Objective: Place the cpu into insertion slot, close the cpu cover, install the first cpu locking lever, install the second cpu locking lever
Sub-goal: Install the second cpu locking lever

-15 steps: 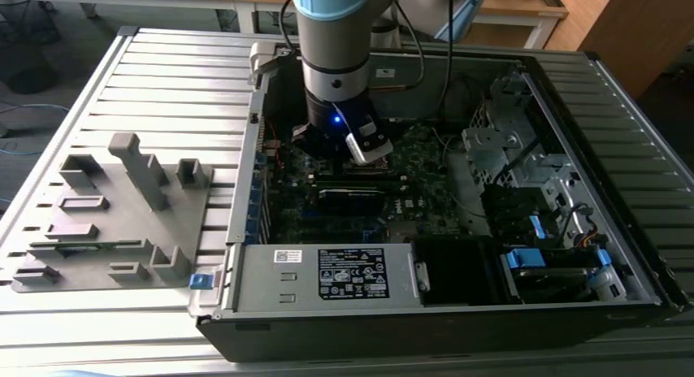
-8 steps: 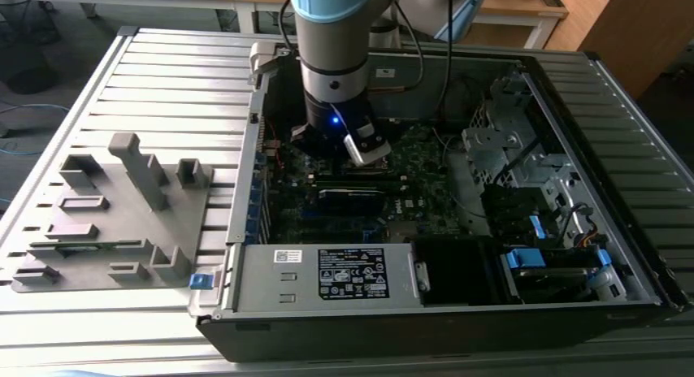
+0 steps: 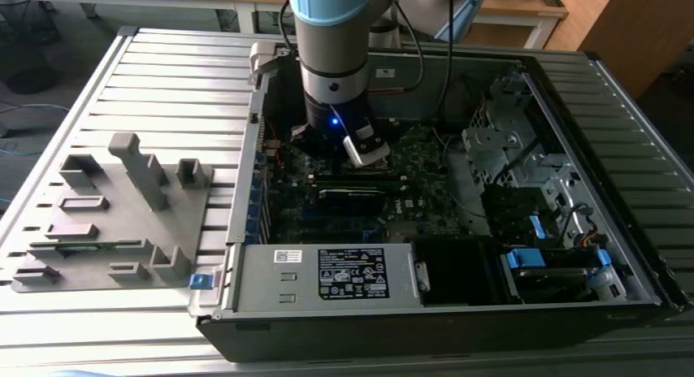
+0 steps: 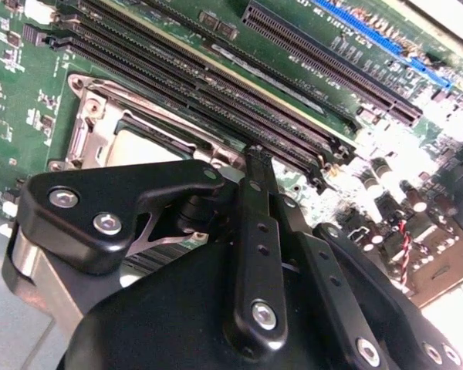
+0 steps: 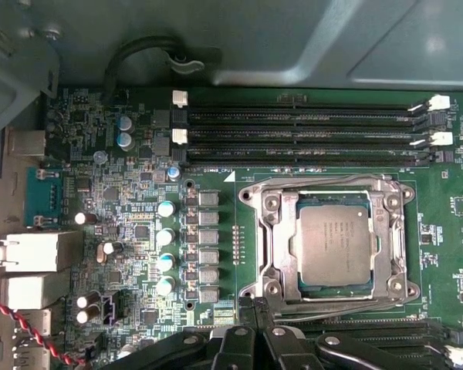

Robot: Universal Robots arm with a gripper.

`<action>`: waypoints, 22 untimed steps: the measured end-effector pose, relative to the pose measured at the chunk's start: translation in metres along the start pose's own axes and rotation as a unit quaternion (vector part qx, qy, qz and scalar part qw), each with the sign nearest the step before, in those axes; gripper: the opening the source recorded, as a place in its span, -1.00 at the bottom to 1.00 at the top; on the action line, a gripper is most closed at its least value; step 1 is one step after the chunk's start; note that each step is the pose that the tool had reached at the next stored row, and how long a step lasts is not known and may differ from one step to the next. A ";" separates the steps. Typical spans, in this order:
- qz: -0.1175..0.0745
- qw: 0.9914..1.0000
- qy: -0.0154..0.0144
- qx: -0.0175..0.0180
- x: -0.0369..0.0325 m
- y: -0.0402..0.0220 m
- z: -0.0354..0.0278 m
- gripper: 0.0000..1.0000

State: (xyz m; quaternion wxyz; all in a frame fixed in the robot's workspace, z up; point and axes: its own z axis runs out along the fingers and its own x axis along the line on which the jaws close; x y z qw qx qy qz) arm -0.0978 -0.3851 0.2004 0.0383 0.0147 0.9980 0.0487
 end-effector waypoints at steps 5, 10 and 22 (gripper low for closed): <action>0.002 1.000 0.000 -0.004 0.0004 -0.0002 0.0008 -0.79; 0.003 1.000 0.000 -0.009 0.0009 -0.0002 0.0012 -0.79; 0.005 1.000 0.000 -0.014 0.0050 -0.0008 0.0045 -0.79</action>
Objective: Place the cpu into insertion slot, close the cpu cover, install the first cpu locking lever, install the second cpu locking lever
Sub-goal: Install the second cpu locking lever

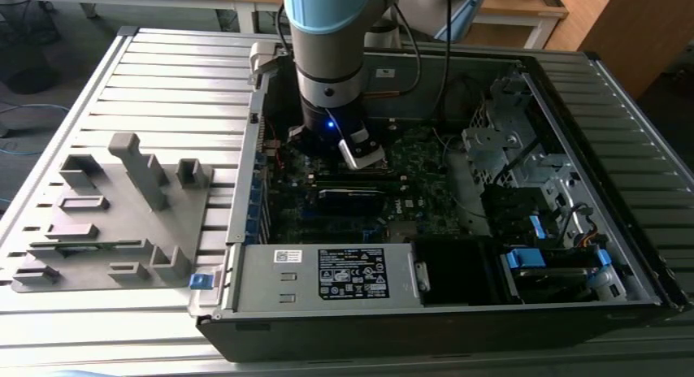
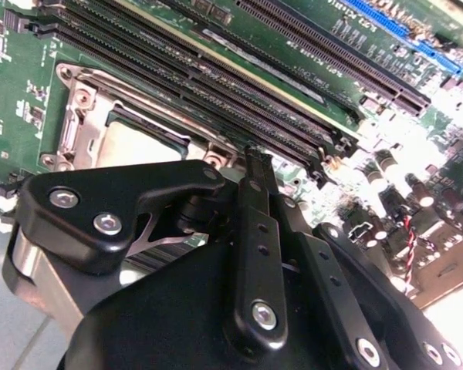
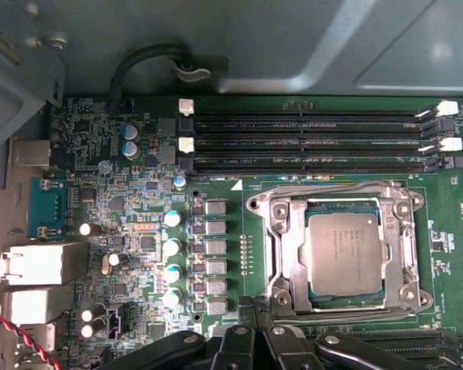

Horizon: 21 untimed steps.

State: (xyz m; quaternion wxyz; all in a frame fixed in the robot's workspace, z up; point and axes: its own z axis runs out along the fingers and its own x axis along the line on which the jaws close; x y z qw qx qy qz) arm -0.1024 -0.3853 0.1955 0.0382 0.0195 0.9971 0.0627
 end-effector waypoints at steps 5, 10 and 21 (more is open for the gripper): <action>0.000 1.000 0.000 0.000 0.0008 -0.0003 0.0012 -0.79; 0.000 1.000 0.000 -0.001 0.0006 0.0001 -0.0010 -0.79; 0.002 1.000 0.000 0.000 -0.0021 0.0048 -0.0384 -0.79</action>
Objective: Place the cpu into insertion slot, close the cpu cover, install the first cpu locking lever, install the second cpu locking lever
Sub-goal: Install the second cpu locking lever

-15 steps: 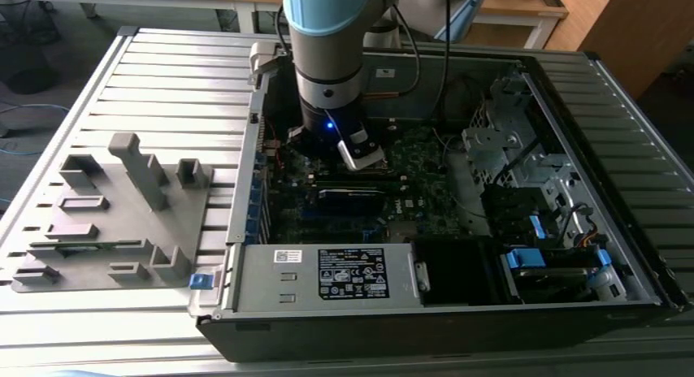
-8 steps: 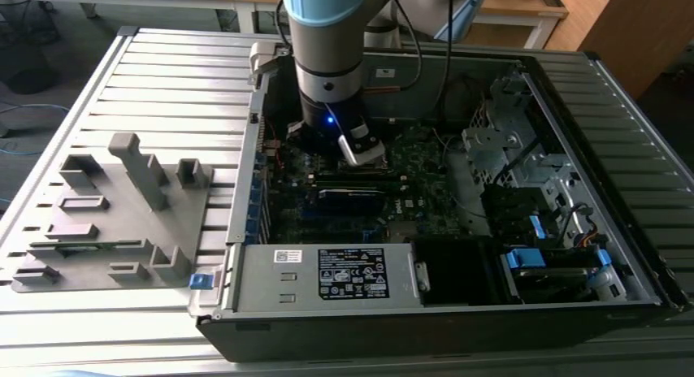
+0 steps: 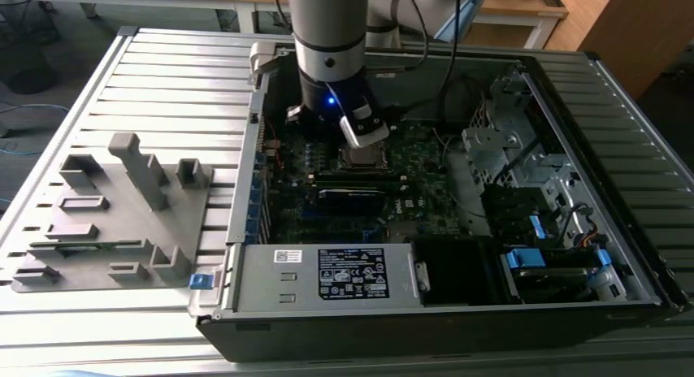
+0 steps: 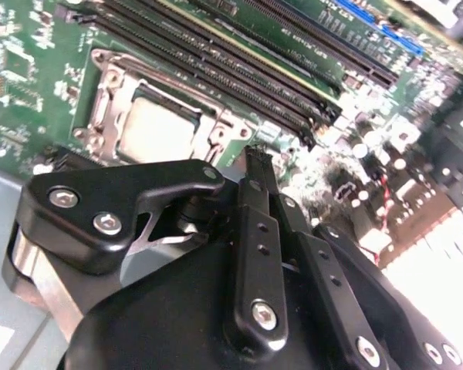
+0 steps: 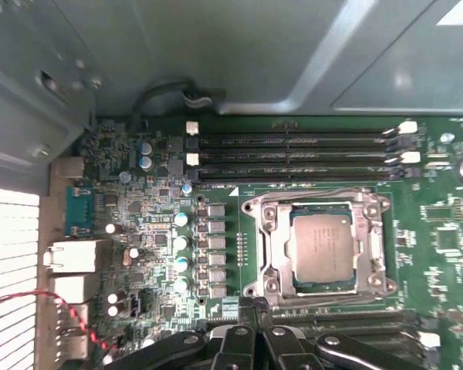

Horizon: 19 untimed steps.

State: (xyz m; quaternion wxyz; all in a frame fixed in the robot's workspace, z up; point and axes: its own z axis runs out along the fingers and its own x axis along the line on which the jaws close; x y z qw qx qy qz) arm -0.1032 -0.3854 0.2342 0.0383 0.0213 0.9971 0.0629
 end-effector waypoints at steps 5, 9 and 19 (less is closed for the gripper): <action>0.000 1.000 0.000 0.000 -0.0005 0.0008 -0.0059 -0.79; 0.002 1.000 0.000 0.000 -0.0077 0.0011 -0.0052 -0.79; 0.006 1.000 -0.001 0.001 -0.0430 0.0044 -0.0009 -0.79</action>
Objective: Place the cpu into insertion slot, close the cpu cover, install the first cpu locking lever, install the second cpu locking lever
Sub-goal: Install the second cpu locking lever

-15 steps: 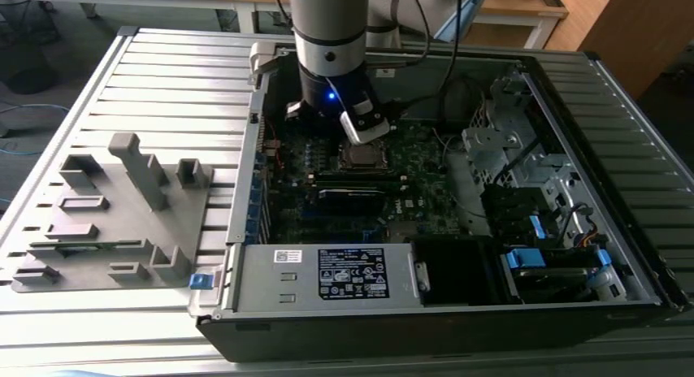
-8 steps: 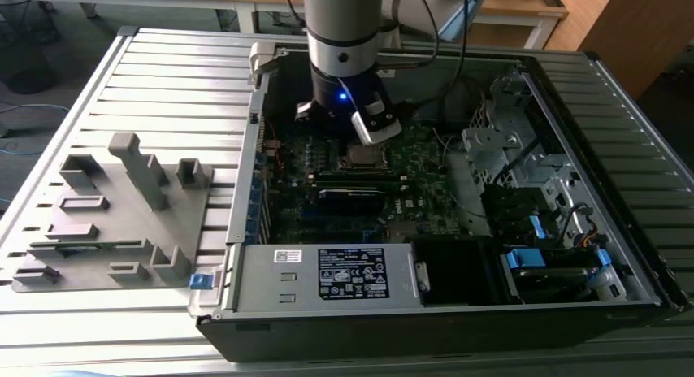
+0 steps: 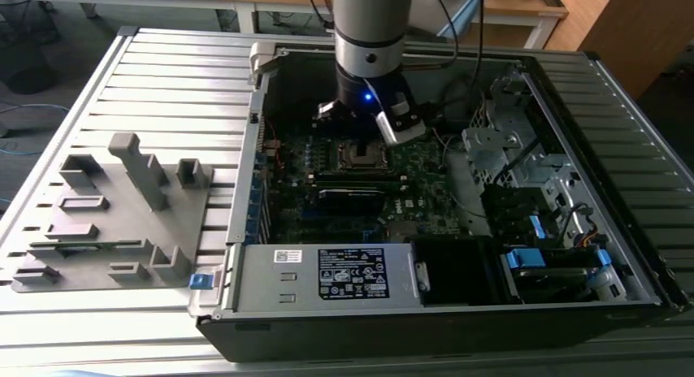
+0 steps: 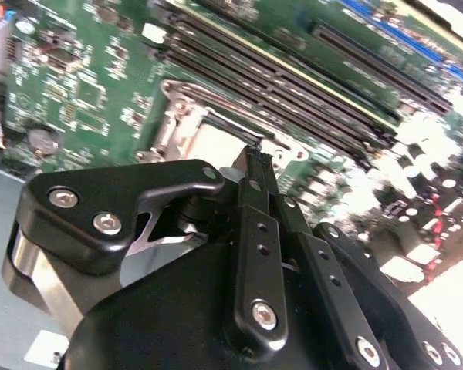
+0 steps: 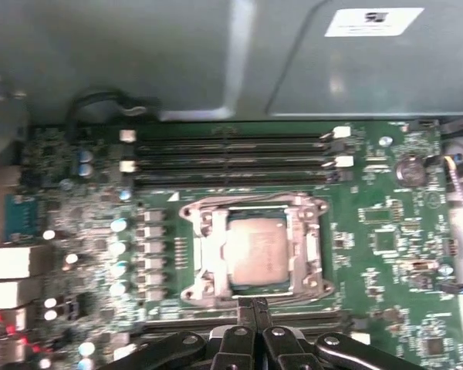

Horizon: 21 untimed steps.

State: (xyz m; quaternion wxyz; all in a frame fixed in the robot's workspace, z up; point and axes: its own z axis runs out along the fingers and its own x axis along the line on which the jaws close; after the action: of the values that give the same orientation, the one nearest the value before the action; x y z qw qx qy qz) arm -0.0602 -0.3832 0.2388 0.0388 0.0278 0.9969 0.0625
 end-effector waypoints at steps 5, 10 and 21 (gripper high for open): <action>0.002 1.000 0.000 0.001 -0.0073 0.0089 0.0032 -0.79; 0.005 1.000 -0.001 0.004 -0.0092 0.0189 0.0058 -0.79; 0.019 1.000 -0.003 0.015 -0.0097 0.0278 0.0115 -0.79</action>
State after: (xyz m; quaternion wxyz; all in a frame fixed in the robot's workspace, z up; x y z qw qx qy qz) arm -0.0483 -0.3548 0.2317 0.0400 0.0478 0.9969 0.0480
